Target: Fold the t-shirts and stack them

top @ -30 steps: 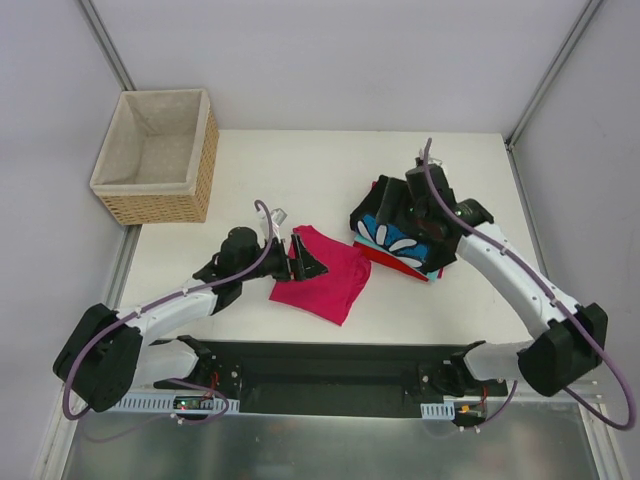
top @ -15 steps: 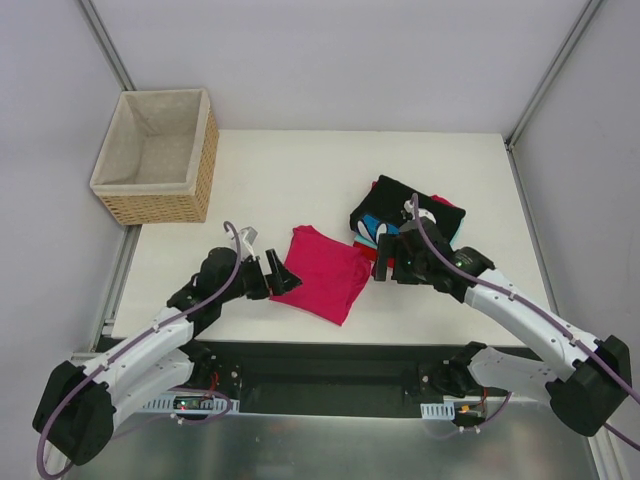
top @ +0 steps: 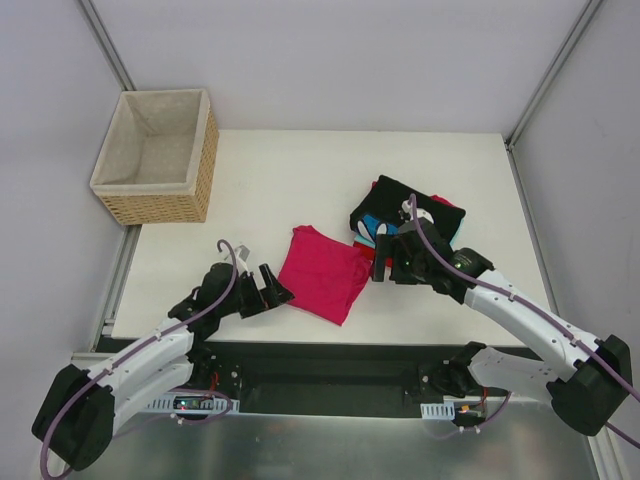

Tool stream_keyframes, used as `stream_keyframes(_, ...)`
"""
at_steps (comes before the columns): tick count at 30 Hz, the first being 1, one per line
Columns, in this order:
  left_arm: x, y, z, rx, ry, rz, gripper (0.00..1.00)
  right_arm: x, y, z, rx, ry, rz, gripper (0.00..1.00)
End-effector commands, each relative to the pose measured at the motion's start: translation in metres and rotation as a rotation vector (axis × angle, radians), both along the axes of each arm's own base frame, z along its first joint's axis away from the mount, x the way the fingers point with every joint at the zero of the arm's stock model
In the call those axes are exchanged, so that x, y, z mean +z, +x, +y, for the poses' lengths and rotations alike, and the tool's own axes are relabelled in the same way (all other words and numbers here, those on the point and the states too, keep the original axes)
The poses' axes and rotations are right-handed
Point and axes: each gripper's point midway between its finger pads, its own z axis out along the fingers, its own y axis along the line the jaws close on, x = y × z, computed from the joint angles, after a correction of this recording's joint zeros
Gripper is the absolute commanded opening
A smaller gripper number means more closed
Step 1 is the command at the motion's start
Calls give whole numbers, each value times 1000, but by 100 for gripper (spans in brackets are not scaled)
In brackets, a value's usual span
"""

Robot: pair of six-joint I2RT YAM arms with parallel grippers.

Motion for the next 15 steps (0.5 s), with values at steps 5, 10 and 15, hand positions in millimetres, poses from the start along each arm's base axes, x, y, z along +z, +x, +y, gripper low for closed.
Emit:
stream_keyframes(5, -35, 0, 12, 57, 75, 75, 99, 2, 1, -1, -1, 5, -28, 89)
stream_keyframes(10, -49, 1, 17, 82, 103, 101, 98, -1, 0, -4, -13, -3, -32, 89)
stream_keyframes(15, -59, -1, 18, 88, 117, 132, 88, -13, 0, 2, -17, 27, -14, 89)
